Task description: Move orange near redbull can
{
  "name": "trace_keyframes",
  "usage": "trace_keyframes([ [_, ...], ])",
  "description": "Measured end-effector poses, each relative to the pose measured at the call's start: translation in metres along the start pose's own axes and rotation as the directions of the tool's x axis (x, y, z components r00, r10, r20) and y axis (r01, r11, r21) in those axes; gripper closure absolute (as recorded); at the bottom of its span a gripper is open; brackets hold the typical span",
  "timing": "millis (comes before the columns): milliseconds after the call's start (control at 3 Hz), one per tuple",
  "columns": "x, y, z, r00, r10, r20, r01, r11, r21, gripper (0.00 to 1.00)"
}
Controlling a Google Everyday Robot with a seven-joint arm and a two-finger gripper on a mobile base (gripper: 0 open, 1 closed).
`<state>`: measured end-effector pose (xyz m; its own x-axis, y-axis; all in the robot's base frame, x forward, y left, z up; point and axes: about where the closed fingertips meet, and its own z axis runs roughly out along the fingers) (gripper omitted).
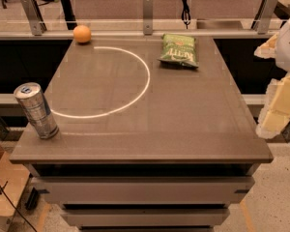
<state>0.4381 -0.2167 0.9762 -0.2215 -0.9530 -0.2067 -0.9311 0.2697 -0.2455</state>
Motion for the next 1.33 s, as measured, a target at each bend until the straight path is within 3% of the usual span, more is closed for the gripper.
trace_keyframes([
  [333, 0.001, -0.001, -0.003, 1.0, -0.002, 0.007, 0.002, 0.9998, 0.017, 0.0],
  [667, 0.021, -0.013, -0.008, 0.995, 0.002, 0.103, -0.008, 0.9984, 0.056, 0.0],
  [1000, 0.022, -0.022, -0.006, 0.959, -0.065, 0.277, 0.045, 0.9959, 0.079, 0.0],
  [1333, 0.007, -0.024, -0.006, 0.898, -0.114, 0.426, 0.089, 0.9929, 0.078, 0.0],
])
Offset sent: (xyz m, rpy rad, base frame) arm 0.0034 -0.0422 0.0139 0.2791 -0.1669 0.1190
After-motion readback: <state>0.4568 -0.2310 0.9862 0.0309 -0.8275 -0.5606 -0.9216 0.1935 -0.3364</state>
